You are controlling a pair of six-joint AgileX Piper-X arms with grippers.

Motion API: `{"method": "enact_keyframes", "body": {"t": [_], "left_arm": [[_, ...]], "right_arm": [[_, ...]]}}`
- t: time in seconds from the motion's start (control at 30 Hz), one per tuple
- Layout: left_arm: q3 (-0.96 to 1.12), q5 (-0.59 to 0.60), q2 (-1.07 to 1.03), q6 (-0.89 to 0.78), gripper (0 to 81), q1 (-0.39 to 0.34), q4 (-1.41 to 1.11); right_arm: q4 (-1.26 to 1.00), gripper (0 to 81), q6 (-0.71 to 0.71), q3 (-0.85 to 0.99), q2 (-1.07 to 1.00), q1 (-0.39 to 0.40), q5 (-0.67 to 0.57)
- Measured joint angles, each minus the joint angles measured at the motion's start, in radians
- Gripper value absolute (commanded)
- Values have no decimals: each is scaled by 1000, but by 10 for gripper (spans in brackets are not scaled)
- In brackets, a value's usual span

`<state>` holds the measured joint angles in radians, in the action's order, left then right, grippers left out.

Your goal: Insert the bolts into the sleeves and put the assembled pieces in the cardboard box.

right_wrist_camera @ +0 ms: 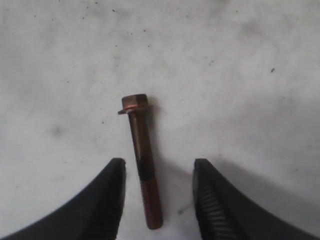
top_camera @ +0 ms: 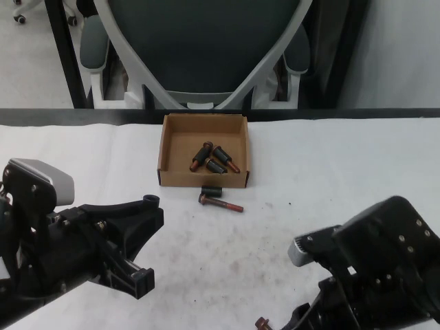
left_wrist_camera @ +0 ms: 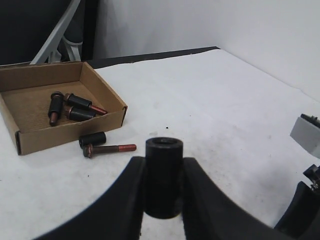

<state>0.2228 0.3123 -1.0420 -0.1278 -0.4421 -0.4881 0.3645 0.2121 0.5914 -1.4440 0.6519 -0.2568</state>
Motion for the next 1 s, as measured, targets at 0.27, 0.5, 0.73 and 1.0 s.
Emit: {"method": "enact_keyframes", "body": {"t": [0.27, 0.5, 0.73, 1.0], "left_arm": [[0, 0, 0, 0, 8, 0, 0], [0, 0, 0, -36, 8, 0, 0], [0, 0, 0, -59, 8, 0, 0], [0, 0, 0, -84, 8, 0, 0]], "right_arm": [[142, 411, -53, 93, -13, 0, 68], [279, 411, -54, 199, -129, 0, 78], [308, 411, -57, 258, -189, 0, 87], [314, 411, -72, 264, -194, 7, 102]]}}
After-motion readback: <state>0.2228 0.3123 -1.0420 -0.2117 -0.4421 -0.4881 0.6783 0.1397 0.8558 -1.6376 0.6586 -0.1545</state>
